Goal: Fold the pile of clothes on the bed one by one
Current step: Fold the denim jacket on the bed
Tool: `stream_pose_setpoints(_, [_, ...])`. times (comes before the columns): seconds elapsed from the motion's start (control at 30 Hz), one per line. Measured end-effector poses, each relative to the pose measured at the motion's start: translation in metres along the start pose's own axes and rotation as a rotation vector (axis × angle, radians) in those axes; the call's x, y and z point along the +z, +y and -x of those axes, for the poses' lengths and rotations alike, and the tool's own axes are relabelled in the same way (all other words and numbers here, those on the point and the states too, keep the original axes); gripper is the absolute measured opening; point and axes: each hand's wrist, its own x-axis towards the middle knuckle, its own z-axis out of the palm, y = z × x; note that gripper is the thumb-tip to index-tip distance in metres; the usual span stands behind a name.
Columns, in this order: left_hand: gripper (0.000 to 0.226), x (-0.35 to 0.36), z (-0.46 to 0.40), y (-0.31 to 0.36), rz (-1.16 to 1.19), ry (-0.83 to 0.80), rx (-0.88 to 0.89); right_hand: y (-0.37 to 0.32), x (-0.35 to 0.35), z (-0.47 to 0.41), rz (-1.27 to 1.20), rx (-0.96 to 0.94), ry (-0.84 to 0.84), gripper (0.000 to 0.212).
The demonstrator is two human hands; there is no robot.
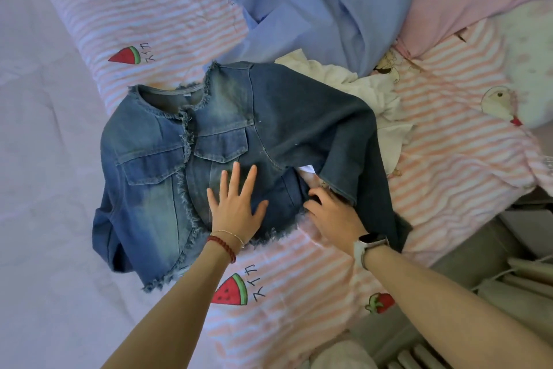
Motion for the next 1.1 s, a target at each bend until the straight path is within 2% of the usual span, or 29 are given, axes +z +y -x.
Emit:
stream_pose_setpoints(0.03, [0.071, -0.002, -0.003, 0.000, -0.007, 0.002, 0.048, -0.003, -0.006, -0.002, -0.031, -0.031, 0.045, 0.010])
stream_pose_setpoints(0.07, [0.070, -0.004, -0.008, 0.001, -0.015, 0.001, 0.089, -0.008, -0.013, -0.002, -0.167, 0.019, 0.085, 0.018])
stream_pose_setpoints(0.17, [0.067, -0.014, -0.024, 0.006, 0.018, -0.017, 0.113, -0.038, -0.031, 0.009, -0.872, 0.527, 0.178, 0.011])
stream_pose_setpoints(0.2, [0.066, -0.016, -0.029, 0.008, 0.048, -0.027, 0.097, -0.049, -0.031, 0.017, -1.066, 0.655, 0.211, 0.014])
stream_pose_setpoints(0.3, [0.066, -0.019, -0.040, 0.008, 0.103, -0.114, 0.055, -0.072, -0.021, 0.039, -1.313, 0.899, 0.348, 0.025])
stream_pose_setpoints(0.37, [0.065, -0.018, -0.045, 0.003, 0.084, -0.193, 0.022, -0.073, -0.013, 0.048, -1.401, 1.043, 0.258, 0.026])
stream_pose_setpoints(0.43, [0.063, -0.014, -0.048, -0.003, 0.052, -0.232, -0.009, -0.067, -0.006, 0.057, -1.358, 1.144, 0.156, 0.026])
stream_pose_setpoints(0.5, [0.061, -0.013, -0.050, -0.009, 0.041, -0.206, -0.010, -0.059, -0.005, 0.067, -1.185, 1.145, 0.135, 0.026])
stream_pose_setpoints(0.57, [0.060, -0.013, -0.050, -0.013, 0.061, -0.114, -0.002, -0.059, -0.010, 0.069, -1.044, 1.049, 0.149, 0.025])
stream_pose_setpoints(0.7, [0.058, -0.020, -0.054, -0.020, 0.138, 0.070, 0.028, -0.069, -0.016, 0.054, -0.795, 0.881, 0.284, 0.027])
stream_pose_setpoints(0.8, [0.056, -0.033, -0.070, -0.014, 0.126, 0.170, 0.245, -0.072, -0.010, 0.034, -0.711, 0.897, 0.157, 0.040])
stream_pose_setpoints(0.87, [0.054, -0.043, -0.082, -0.003, 0.010, 0.236, 0.509, -0.072, -0.007, 0.027, -0.677, 0.927, 0.116, 0.035])
stream_pose_setpoints(0.93, [0.052, -0.047, -0.095, 0.005, -0.178, 0.237, 0.743, -0.071, -0.007, 0.025, -0.667, 0.903, 0.144, 0.025])
stream_pose_setpoints(1.03, [0.047, -0.050, -0.113, 0.009, -0.337, 0.160, 0.822, -0.068, -0.012, 0.030, -0.726, 0.888, 0.203, 0.014])
stream_pose_setpoints(1.1, [0.026, -0.053, -0.120, 0.008, -0.370, 0.205, 0.828, -0.066, -0.014, 0.037, -0.840, 0.908, 0.222, 0.004])
